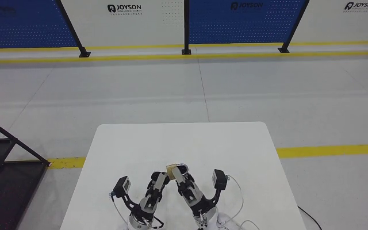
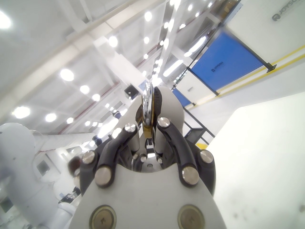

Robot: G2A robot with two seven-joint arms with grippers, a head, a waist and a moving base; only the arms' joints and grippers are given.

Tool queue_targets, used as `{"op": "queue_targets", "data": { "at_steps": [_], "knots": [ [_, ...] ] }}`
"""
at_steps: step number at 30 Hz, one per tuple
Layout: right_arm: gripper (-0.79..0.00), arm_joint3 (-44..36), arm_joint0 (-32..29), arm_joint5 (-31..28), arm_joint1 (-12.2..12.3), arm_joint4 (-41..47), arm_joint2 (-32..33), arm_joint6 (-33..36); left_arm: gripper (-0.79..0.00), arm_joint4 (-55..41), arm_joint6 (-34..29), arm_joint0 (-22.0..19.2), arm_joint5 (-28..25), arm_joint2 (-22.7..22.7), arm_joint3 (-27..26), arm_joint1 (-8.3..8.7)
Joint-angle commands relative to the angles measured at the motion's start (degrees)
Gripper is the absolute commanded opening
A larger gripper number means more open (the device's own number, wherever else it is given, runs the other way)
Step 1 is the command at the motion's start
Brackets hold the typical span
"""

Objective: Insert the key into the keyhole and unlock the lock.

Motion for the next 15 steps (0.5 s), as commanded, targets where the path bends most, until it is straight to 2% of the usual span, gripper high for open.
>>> {"op": "queue_targets", "data": {
  "at_steps": [1, 8, 15],
  "knots": [
    [-0.785, -0.1, -0.1, 0.0, 0.0, 0.1, 0.0, 0.0, -0.785, 1.8, 0.9, 0.0, 0.4, -0.3, 0.0, -0.10],
    [-0.785, -0.7, -0.7, 0.3, 0.2, 1.0, 0.5, 0.8, -0.785, 10.8, 6.2, 0.0, 2.1, -1.4, 0.1, -0.48],
    [-0.785, -2.6, -2.2, 1.1, 0.7, 2.3, 1.5, 3.2, -0.785, 23.4, 15.0, -0.1, 7.1, -1.7, 0.8, -0.85]
  ]
}}
